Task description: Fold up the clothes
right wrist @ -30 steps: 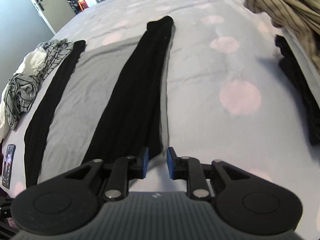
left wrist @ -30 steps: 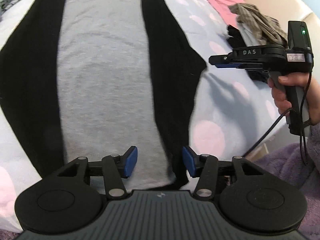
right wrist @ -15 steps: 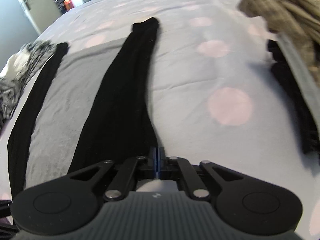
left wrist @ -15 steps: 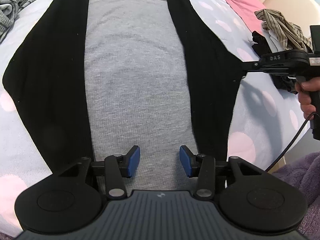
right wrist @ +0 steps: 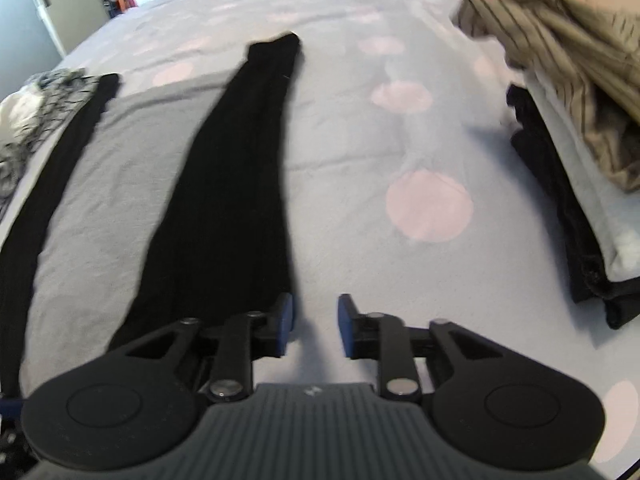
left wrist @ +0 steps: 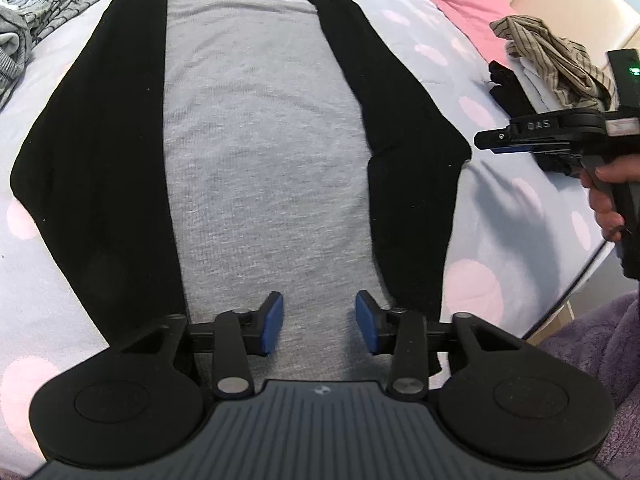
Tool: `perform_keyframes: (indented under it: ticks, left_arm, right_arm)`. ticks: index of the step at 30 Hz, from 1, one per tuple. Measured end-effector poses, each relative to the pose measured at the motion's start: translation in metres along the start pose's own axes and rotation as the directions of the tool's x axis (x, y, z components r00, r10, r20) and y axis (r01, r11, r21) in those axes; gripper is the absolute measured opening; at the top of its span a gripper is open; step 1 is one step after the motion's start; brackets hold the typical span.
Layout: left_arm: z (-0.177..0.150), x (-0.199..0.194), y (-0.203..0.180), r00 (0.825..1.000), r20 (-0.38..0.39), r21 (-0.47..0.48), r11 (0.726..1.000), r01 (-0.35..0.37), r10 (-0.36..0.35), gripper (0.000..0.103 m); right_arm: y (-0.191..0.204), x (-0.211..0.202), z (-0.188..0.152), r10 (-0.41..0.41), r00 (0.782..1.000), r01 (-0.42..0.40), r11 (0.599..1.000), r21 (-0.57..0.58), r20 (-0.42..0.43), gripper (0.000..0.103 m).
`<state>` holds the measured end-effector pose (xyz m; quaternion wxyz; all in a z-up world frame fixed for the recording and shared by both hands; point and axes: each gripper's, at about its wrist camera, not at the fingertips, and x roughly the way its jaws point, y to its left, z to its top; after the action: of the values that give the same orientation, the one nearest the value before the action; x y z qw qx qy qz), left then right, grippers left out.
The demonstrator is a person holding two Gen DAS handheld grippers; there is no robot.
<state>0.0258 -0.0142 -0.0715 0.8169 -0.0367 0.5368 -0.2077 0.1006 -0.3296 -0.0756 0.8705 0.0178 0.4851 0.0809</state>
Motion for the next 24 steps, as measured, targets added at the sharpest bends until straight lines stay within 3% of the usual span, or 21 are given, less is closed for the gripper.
perform_keyframes:
  ticks: [4, 11, 15, 19, 24]
  left_arm:
    - [-0.006, -0.003, -0.012, 0.999, 0.008, 0.054, 0.998, 0.04, -0.04, 0.027]
    - [-0.022, 0.0, -0.032, 0.991, 0.013, 0.156, 0.98, 0.127, -0.131, 0.026]
    - [-0.032, 0.002, -0.044, 0.994, -0.007, 0.218, 0.97, 0.109, -0.11, 0.025]
    - [-0.032, -0.005, -0.042, 0.995, 0.009, 0.201, 0.975, 0.095, -0.098, 0.025]
    - [-0.035, -0.011, -0.033, 0.998, 0.021, 0.177, 0.983, 0.054, -0.059, 0.025]
  right_arm:
    - [0.028, -0.018, -0.025, 0.086, 0.996, -0.088, 0.994, -0.061, -0.02, 0.028]
    - [0.065, -0.036, -0.07, 0.141, 0.988, -0.148, 0.976, -0.159, -0.056, 0.028]
    - [0.074, -0.046, -0.077, 0.181, 0.982, -0.186, 0.967, -0.176, -0.045, 0.028]
    - [0.096, -0.044, -0.078, 0.227, 0.972, -0.235, 0.95, -0.204, -0.06, 0.029]
    - [0.13, -0.026, -0.086, 0.187, 0.977, -0.209, 0.936, -0.282, -0.103, 0.037]
